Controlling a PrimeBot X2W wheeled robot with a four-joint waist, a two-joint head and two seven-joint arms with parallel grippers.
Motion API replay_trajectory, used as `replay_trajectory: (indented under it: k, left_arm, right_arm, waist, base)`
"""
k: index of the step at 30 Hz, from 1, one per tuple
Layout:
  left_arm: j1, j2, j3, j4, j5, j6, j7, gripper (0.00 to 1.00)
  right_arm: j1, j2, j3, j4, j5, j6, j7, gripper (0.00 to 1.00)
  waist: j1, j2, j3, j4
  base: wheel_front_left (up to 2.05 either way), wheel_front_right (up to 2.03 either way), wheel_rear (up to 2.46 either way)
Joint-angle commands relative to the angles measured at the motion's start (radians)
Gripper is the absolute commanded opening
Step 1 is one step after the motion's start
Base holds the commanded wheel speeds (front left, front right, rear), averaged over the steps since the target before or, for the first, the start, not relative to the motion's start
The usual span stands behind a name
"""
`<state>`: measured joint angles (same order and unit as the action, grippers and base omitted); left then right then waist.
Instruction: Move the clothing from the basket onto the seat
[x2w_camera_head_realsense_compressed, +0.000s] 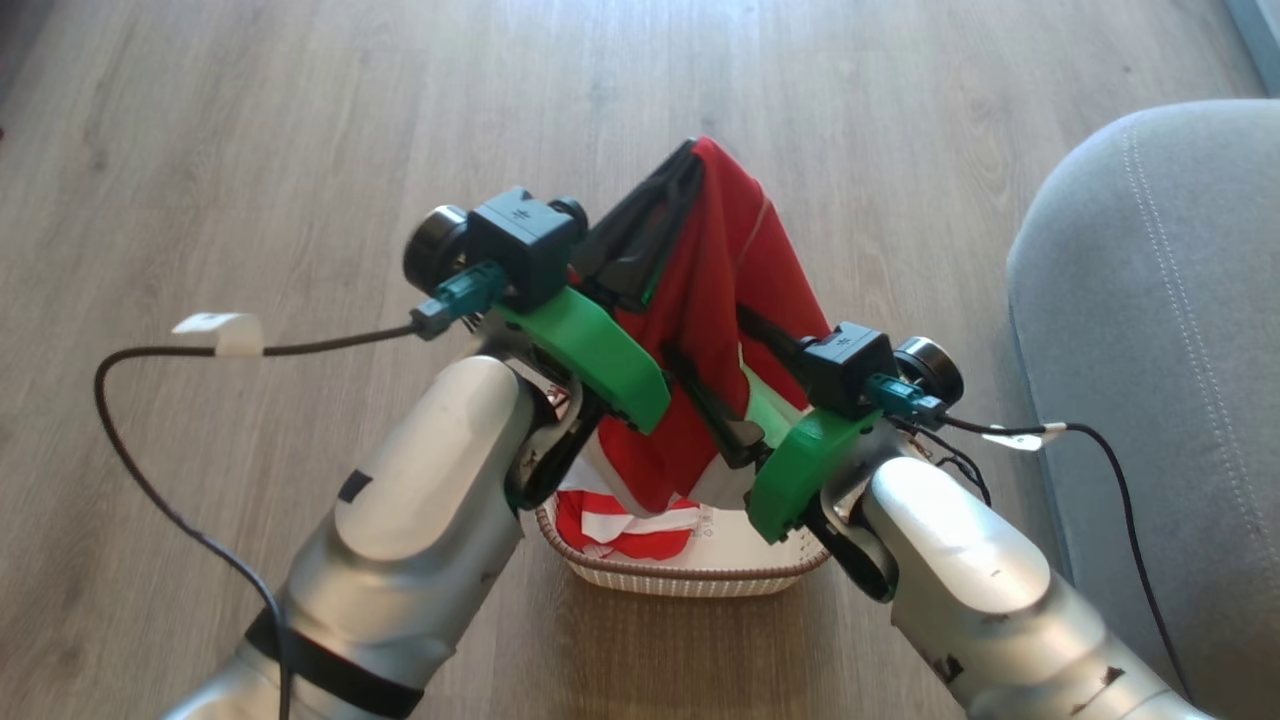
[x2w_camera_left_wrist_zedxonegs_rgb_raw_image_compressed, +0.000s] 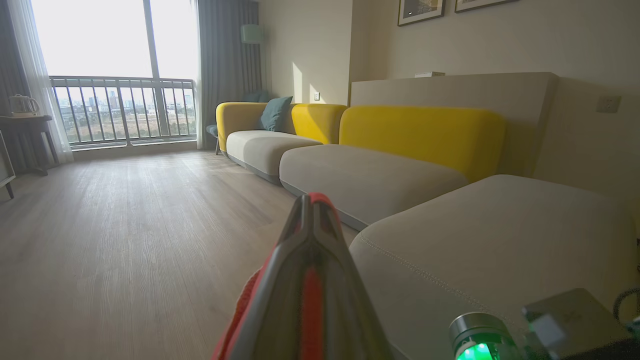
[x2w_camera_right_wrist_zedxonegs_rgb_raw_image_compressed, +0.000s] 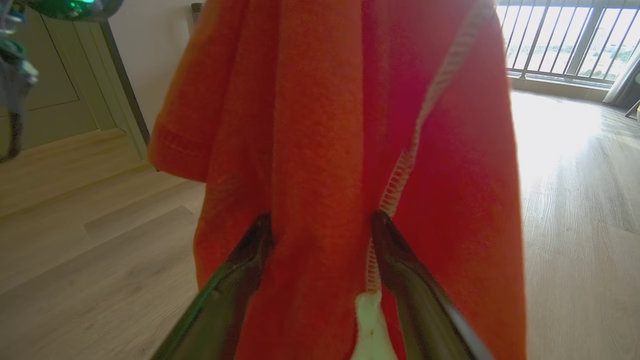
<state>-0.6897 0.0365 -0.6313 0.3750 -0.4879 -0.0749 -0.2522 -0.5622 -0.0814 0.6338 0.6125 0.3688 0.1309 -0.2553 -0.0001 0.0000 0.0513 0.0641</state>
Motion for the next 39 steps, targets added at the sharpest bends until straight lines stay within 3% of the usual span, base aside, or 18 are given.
replay_trajectory:
  k: [1, 9, 10, 11, 12, 22, 23, 25, 27, 39]
  left_arm:
    - [-0.059, 0.014, 0.023, -0.040, -0.008, 0.006, -0.010, 0.00]
    - [-0.068, 0.014, -0.032, -0.054, -0.041, 0.020, -0.010, 0.00]
    - [-0.069, 0.014, -0.036, -0.055, -0.044, 0.021, -0.010, 0.00]
    - [-0.070, 0.014, -0.040, -0.055, -0.046, 0.022, -0.010, 0.00]
    - [-0.070, 0.014, -0.043, -0.055, -0.048, 0.023, -0.010, 0.00]
    - [-0.063, 0.014, -0.027, -0.030, -0.036, 0.029, -0.010, 0.00]
    - [-0.062, 0.014, -0.023, -0.025, -0.030, 0.028, -0.010, 0.15]
    - [-0.057, 0.014, -0.016, -0.017, -0.019, 0.024, -0.010, 0.95]
    - [-0.054, 0.014, -0.012, -0.010, -0.014, 0.021, -0.010, 1.00]
    - [-0.019, 0.014, 0.004, 0.123, 0.046, -0.036, -0.010, 1.00]
  right_arm:
    - [-0.044, 0.025, 0.013, -0.012, -0.005, 0.000, -0.006, 1.00]
    - [-0.084, 0.031, 0.089, 0.109, 0.047, 0.000, -0.006, 1.00]
    - [-0.089, 0.031, 0.103, 0.117, 0.059, 0.000, -0.006, 0.85]
    - [-0.095, 0.031, 0.112, 0.122, 0.071, 0.000, -0.006, 0.39]
    - [-0.102, 0.031, 0.119, 0.126, 0.081, 0.000, -0.006, 0.00]
    - [-0.117, 0.031, 0.129, 0.115, 0.114, 0.000, -0.006, 0.00]
    - [-0.116, 0.031, 0.124, 0.114, 0.111, 0.000, -0.006, 0.00]
    - [-0.113, 0.031, 0.109, 0.111, 0.103, 0.000, -0.006, 0.00]
    - [-0.110, 0.031, 0.100, 0.109, 0.098, 0.000, -0.006, 0.00]
    - [-0.034, 0.021, -0.052, -0.005, 0.014, 0.000, -0.006, 0.00]
  waist:
    - [0.0001, 0.0000, -0.003, 0.007]
    - [0.0001, 0.0000, -0.010, 0.041]
    - [0.0001, 0.0000, -0.009, 0.044]
    - [0.0001, 0.0000, -0.008, 0.047]
    - [0.0001, 0.0000, -0.007, 0.049]
    - [0.0001, 0.0000, 0.009, 0.033]
    - [0.0001, 0.0000, 0.011, 0.028]
    - [0.0001, 0.0000, 0.015, 0.018]
    - [0.0001, 0.0000, 0.017, 0.013]
    - [0.0001, 0.0000, 0.023, -0.081]
  base:
    - [0.00, 0.00, 0.00]
    - [0.00, 0.00, 0.00]
    - [0.00, 0.00, 0.00]
    - [0.00, 0.00, 0.00]
    - [0.00, 0.00, 0.00]
    - [0.00, 0.00, 0.00]
    - [0.00, 0.00, 0.00]
    - [0.00, 0.00, 0.00]
    - [0.00, 0.00, 0.00]
    - [0.00, 0.00, 0.00]
